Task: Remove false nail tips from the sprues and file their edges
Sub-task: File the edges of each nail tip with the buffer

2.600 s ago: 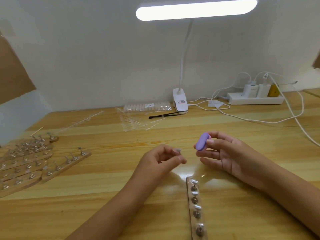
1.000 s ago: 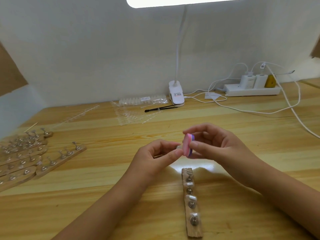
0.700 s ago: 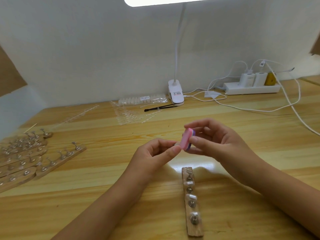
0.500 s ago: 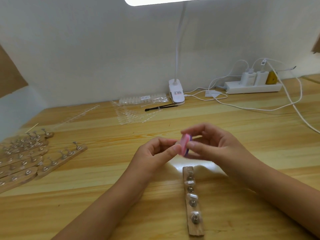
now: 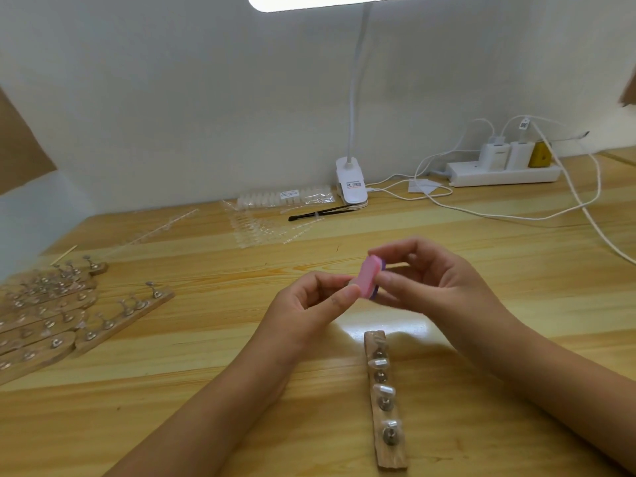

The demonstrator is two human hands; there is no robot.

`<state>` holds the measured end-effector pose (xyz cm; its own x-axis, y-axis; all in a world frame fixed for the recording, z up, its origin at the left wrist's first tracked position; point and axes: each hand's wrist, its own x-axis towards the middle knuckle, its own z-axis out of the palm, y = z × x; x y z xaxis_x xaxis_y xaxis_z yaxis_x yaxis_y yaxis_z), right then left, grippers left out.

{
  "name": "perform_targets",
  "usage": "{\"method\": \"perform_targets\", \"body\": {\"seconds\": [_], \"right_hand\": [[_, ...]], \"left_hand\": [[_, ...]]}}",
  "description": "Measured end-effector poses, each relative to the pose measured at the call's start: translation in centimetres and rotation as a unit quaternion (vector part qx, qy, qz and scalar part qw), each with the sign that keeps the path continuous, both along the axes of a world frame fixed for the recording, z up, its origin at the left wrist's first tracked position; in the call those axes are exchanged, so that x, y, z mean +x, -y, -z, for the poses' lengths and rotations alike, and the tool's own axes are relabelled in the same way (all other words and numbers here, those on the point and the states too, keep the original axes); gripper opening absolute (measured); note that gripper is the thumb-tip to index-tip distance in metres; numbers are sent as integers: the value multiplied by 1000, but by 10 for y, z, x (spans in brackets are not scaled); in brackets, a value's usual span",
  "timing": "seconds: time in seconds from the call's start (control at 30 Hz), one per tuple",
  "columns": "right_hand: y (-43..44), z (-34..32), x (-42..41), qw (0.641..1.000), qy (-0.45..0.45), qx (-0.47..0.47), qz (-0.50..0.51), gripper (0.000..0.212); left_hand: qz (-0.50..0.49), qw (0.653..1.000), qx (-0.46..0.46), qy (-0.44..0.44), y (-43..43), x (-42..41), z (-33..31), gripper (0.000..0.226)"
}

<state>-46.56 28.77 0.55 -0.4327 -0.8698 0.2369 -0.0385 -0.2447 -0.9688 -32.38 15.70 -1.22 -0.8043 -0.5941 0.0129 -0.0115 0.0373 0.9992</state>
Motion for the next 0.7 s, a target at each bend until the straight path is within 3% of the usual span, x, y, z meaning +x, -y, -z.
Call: {"method": "perform_targets", "body": {"seconds": [0.57,0.7], "right_hand": [[0,0,5,998,-21,33,-39,32],[2,1,5,1000,1,-11,19,31]], "left_hand": [[6,1000,-6,-5,2,0,2,37],[7,1000,-8,-7,2,0,1,34]]}}
